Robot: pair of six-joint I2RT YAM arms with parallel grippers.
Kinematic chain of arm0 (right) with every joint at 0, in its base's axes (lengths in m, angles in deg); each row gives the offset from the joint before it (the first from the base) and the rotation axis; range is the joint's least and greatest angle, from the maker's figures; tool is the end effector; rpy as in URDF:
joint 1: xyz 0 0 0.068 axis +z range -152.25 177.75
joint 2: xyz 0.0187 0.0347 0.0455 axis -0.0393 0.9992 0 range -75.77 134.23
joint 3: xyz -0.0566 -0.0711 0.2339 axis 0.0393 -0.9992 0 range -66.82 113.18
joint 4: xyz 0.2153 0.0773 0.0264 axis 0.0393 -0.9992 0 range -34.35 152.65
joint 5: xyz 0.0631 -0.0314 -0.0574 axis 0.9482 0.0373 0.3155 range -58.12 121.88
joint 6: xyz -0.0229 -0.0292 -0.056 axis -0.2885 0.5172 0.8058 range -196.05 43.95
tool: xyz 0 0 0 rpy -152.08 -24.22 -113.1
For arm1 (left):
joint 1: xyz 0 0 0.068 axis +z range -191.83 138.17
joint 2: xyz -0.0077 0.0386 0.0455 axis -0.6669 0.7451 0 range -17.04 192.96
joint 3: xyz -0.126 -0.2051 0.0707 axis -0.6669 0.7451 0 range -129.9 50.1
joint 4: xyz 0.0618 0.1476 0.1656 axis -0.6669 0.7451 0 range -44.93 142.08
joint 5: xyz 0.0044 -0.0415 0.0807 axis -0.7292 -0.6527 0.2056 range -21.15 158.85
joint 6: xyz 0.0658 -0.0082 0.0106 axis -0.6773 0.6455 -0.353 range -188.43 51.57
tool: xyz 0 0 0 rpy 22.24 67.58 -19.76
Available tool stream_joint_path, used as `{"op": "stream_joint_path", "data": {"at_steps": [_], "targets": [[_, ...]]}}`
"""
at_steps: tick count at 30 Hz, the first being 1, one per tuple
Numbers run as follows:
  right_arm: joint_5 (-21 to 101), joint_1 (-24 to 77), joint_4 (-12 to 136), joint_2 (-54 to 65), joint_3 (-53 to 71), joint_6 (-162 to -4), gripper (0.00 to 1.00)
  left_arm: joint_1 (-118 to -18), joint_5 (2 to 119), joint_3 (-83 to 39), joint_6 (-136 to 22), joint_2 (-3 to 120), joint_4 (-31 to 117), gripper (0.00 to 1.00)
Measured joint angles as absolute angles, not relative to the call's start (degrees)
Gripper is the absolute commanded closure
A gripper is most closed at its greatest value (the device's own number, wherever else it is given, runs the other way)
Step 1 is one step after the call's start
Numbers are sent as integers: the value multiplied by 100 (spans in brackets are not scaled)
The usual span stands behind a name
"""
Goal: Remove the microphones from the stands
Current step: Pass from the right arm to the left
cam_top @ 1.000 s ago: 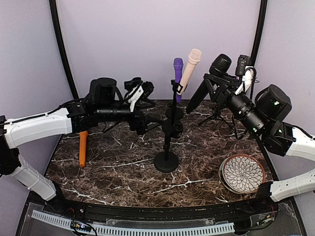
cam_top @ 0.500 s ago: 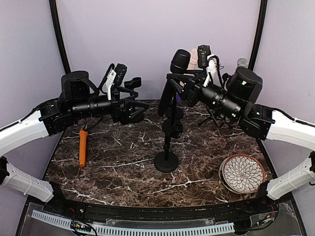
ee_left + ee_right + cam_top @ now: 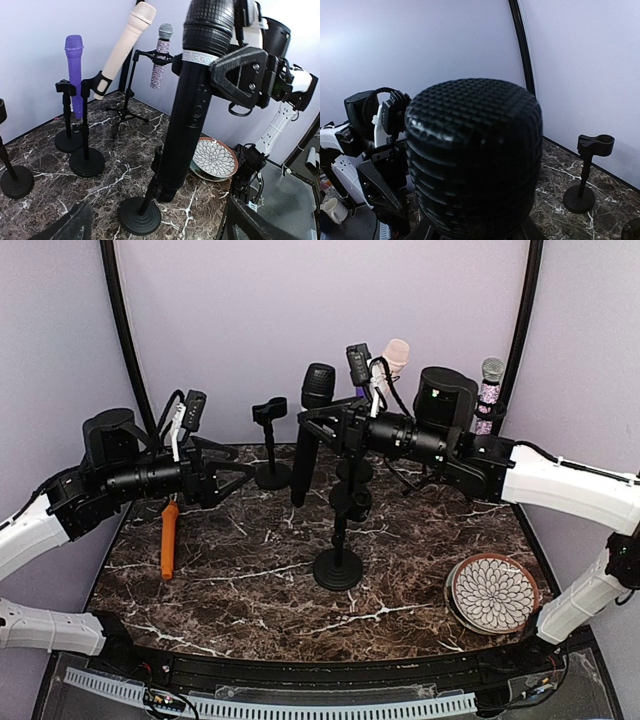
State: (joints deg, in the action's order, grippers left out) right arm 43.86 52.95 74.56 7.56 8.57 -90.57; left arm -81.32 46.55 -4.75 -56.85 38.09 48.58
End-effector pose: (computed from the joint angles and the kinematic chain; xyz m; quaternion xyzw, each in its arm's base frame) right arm 0.1824 0.2821 0.3922 -0.3074 0.6097 0.4741 0.5559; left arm 0.1546 -0.1537 0.3622 0.3010 0.6633 -0.4164 0.5441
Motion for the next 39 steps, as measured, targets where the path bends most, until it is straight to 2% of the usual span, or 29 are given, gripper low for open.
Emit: {"op": "stream_joint_path", "data": {"at_steps": [10, 19, 27, 29, 33, 38, 39], "targets": [[5433, 5286, 7466, 804, 916, -9803, 100, -8132, 3689, -171, -5827, 3545, 4762, 5], [5945, 5299, 7797, 1068, 892, -10098, 100, -8158, 2629, -145, -5388, 4404, 3956, 5], [6072, 5489, 7845, 1431, 932, -10098, 100, -8623, 2705, -398, -5449, 4911, 3868, 7], [6085, 5529, 7904, 1451, 940, -10098, 100, -8674, 2793, -407, -5473, 4924, 3866, 12], [6083, 5553, 7954, 1451, 971, -10080, 100, -8674, 2933, -405, -5475, 4919, 3746, 40], [6076, 5566, 7960, 1451, 973, -10067, 100, -8674, 3007, -387, -5427, 4871, 3527, 45], [6074, 5568, 7960, 1451, 973, -10061, 100, -8674, 3011, -385, -5421, 4863, 3494, 49]]}}
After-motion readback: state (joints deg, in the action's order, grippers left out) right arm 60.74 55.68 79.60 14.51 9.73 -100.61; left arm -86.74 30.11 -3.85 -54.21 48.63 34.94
